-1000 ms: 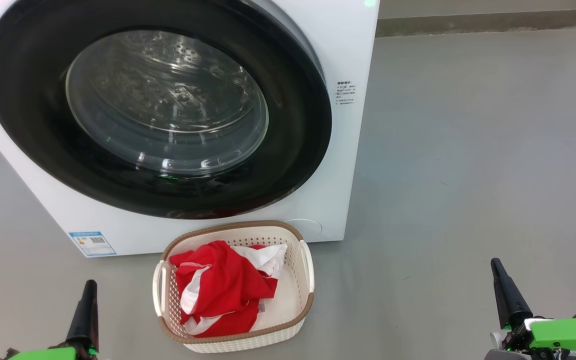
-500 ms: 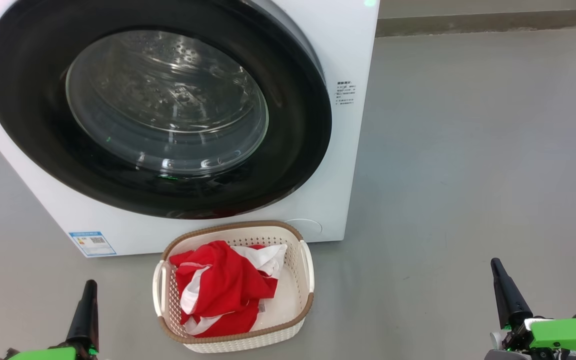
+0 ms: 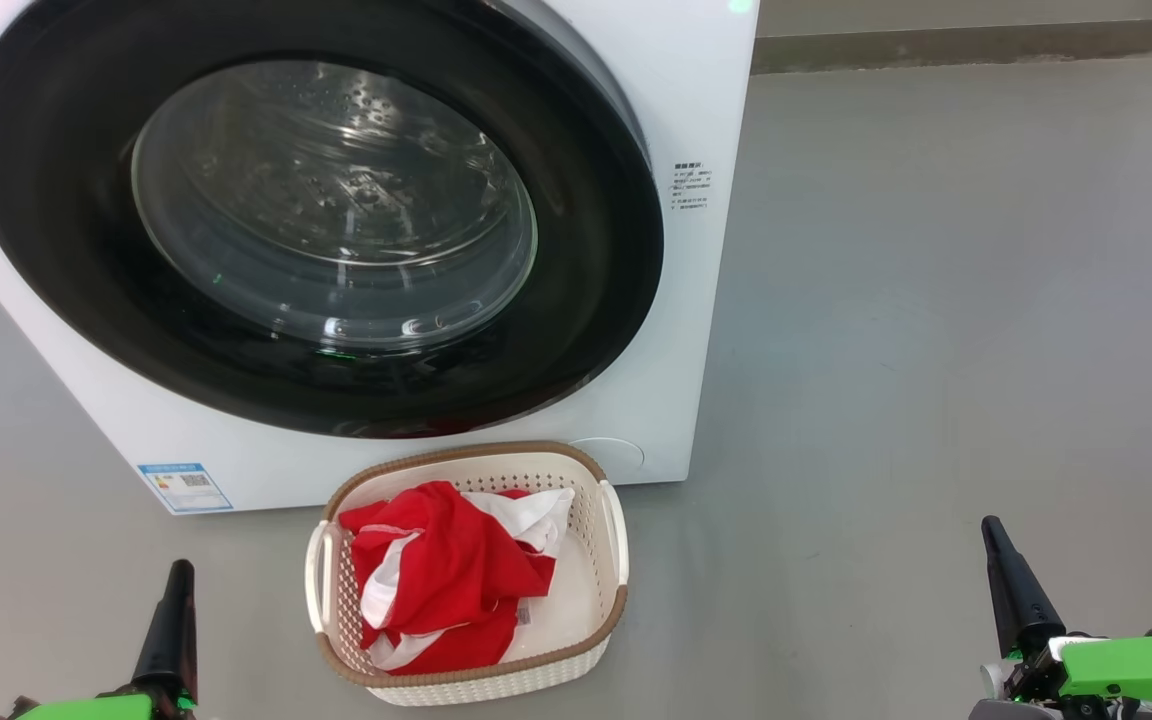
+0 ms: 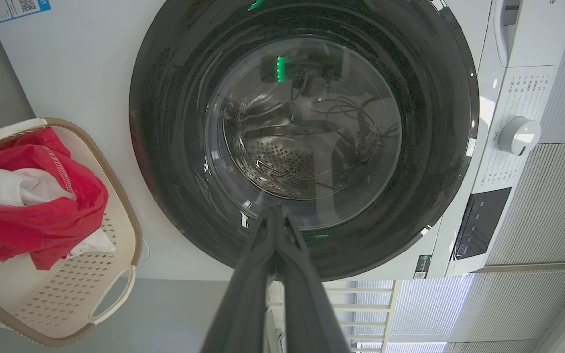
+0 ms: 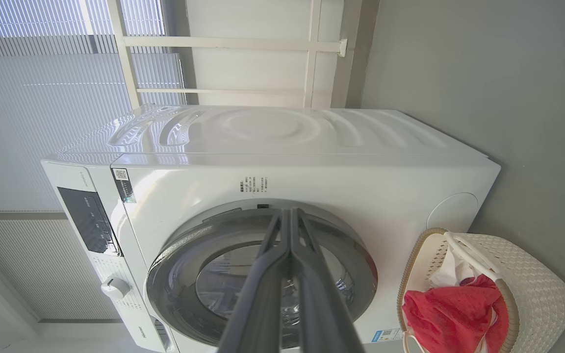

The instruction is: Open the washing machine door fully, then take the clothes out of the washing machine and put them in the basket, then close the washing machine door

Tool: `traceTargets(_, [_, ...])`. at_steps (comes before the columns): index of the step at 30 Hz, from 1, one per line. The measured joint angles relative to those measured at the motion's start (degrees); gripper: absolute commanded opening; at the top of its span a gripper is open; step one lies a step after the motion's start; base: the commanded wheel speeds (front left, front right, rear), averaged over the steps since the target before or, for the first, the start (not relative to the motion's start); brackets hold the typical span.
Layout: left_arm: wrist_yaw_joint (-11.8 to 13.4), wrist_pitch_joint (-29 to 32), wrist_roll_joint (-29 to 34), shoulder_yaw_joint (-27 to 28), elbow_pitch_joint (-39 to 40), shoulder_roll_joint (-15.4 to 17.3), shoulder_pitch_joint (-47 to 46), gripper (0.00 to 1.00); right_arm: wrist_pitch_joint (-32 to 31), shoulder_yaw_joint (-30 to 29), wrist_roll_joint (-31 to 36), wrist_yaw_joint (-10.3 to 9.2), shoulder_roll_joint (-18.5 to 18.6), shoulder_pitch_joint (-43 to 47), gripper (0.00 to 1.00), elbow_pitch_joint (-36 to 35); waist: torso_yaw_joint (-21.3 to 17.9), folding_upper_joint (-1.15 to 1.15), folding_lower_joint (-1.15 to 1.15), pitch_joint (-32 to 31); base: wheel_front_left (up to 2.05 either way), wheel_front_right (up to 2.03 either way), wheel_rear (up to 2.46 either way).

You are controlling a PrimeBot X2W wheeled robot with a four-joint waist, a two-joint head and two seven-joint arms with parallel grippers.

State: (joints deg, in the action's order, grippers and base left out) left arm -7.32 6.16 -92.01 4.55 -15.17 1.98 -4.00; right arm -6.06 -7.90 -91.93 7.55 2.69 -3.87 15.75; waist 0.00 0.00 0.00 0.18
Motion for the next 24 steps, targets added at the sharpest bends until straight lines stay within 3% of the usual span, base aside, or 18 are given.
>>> traceTargets(24, [0.0,0.0,0.0,0.02,0.0,0.0,0.0,0.0,0.0,0.0,0.0,-0.01,-0.01,0.0,0.0,0.0,0.0,0.0,0.0,0.0,0.0,0.0,0.0])
